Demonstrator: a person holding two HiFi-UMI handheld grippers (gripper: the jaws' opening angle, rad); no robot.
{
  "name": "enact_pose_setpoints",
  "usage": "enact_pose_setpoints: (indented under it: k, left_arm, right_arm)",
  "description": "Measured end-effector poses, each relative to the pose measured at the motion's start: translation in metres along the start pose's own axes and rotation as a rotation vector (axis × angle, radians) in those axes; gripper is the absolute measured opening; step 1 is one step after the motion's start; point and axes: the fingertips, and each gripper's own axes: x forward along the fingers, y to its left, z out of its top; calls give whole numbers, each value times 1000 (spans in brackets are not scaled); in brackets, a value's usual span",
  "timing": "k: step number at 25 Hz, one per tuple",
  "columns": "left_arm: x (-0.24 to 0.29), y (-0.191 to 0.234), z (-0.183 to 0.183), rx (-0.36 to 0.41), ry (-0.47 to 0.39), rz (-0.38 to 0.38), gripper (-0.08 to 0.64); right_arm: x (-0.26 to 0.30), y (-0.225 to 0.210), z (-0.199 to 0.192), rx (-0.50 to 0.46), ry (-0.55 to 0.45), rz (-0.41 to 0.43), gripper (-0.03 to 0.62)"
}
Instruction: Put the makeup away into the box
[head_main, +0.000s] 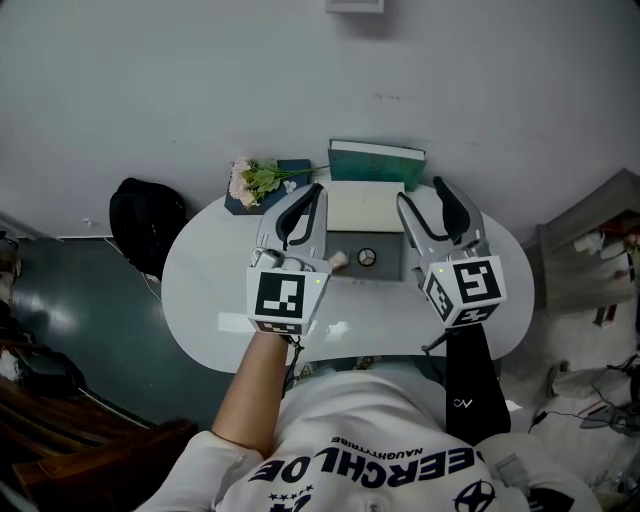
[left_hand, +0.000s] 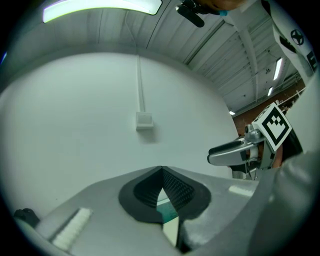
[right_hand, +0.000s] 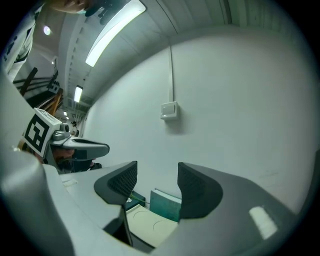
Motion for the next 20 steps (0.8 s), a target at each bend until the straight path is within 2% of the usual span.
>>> enact_pose_setpoints:
  k: [6,9,14,20]
  left_arm:
    - [10,-19,6,6,-11,4,0]
    - [15,-33,8,10,-19,-8,0]
    - [31,-63,9,9,-28,-66,0]
    - [55,-113,15,0,-50,-184,0]
  right_arm:
    - [-11,-4,-3,10,-3,36,284]
    - [-19,-16,-6,-1,-4,28,284]
    - [-42,-49,-12,4,3,-41,282]
    - [-82,-89,-18,6,17,-153,281]
